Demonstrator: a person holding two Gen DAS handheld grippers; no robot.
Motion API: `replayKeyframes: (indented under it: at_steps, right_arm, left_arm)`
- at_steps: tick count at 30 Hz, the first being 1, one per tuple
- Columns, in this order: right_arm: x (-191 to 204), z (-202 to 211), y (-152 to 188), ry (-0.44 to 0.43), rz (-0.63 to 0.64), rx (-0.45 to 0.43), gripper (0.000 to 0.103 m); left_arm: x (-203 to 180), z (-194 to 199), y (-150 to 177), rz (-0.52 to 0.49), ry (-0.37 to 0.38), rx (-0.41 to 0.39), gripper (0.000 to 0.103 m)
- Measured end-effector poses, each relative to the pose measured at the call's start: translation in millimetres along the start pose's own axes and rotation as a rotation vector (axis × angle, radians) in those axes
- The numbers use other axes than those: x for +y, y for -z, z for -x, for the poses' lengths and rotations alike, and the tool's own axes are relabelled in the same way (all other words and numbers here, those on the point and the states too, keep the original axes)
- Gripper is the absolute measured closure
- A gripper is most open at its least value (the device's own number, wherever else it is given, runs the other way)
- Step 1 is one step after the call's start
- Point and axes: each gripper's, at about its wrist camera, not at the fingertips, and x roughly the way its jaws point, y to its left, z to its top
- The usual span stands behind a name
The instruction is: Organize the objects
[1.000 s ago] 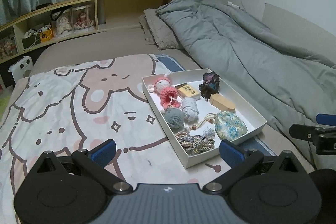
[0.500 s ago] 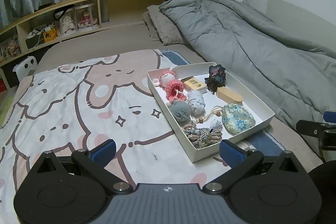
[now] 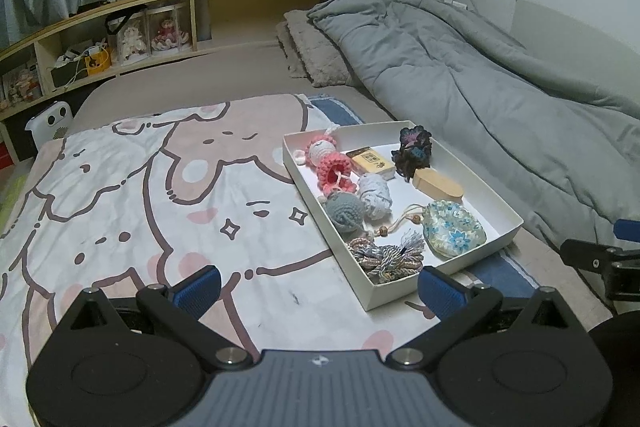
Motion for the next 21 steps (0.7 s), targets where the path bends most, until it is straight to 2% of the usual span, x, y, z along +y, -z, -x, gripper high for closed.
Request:
replayKeyframes:
  at_steps: [21]
  right_arm:
    - [-2.4, -2.7, 0.1, -0.018, -0.014, 0.012, 0.000]
  left_arm:
    - [0.6, -0.7, 0.6, 0.009, 0.002, 0.005, 0.000]
